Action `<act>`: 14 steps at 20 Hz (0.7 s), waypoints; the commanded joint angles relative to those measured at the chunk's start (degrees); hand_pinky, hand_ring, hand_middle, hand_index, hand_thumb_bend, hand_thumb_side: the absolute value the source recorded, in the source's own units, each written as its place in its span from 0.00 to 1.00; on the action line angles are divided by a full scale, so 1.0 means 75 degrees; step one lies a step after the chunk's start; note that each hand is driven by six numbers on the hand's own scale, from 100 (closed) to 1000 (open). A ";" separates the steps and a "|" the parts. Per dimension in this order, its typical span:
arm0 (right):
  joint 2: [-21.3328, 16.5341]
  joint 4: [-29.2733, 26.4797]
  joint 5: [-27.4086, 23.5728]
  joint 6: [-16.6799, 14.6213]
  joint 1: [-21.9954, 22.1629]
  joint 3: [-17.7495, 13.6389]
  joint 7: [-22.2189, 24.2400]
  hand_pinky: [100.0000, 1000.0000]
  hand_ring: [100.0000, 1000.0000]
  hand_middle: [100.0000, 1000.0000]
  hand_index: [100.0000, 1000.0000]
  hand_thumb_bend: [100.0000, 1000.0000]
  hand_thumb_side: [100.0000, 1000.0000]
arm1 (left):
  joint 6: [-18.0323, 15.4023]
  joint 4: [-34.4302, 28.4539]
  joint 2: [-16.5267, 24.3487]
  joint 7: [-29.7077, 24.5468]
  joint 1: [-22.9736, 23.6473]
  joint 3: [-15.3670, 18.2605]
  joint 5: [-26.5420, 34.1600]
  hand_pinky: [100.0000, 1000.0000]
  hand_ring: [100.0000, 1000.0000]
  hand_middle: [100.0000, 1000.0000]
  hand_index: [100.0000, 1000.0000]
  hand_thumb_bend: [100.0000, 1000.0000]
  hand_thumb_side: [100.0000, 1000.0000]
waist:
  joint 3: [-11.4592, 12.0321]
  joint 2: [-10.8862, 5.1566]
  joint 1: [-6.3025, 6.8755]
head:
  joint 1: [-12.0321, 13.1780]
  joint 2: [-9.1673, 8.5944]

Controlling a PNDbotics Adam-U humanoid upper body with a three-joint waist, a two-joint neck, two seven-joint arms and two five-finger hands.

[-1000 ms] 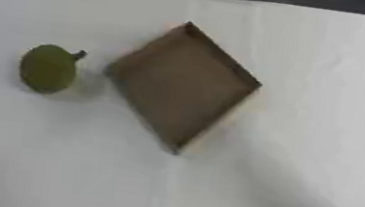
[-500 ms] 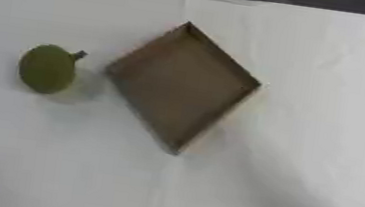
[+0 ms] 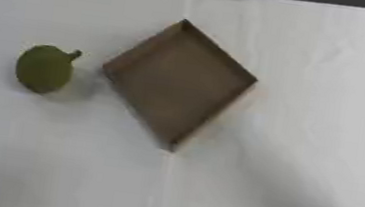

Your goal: Pick up objects on the table and place them in the box.

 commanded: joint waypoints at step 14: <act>-0.0074 -0.0119 -0.0115 0.0003 -0.0177 0.0109 0.0157 0.77 0.61 0.51 0.80 0.00 0.55 | 0.0301 0.0680 0.1825 -0.0996 -0.1939 -0.2288 -0.1185 0.90 0.85 0.84 0.94 0.08 0.60 | -0.0149 -0.0235 0.0050 | 0.0274 0.0060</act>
